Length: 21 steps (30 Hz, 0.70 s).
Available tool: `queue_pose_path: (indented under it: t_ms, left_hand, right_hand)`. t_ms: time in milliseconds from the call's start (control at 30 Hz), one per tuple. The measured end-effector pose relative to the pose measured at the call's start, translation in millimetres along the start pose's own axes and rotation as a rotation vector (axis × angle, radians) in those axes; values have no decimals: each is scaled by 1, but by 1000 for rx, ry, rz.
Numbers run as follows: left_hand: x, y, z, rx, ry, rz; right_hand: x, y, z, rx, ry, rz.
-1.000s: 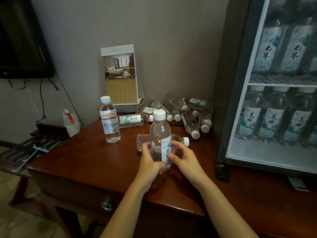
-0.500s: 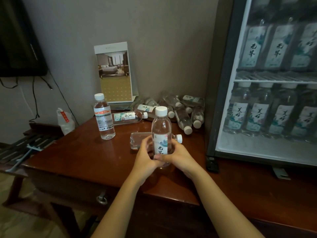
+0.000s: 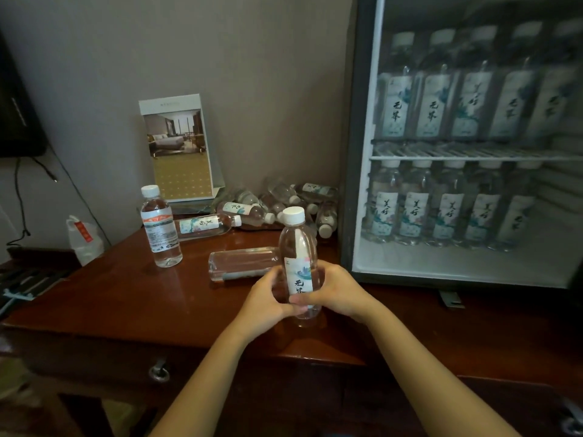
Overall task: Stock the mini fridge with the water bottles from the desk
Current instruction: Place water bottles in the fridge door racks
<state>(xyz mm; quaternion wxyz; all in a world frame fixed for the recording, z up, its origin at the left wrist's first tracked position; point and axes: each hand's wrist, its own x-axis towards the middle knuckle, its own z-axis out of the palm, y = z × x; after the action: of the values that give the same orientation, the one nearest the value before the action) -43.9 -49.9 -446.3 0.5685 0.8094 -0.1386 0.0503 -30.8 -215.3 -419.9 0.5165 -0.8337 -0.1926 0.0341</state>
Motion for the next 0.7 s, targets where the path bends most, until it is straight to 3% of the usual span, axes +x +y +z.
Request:
queue_pose_path:
  t_ms: [267, 700]
  left_hand:
    - [-3, 36, 38, -71, -83, 129]
    - [2, 139, 157, -233, -328, 366]
  right_hand:
    - [-51, -13, -40, 63, 141, -1]
    - [-171, -34, -145, 81, 560, -28]
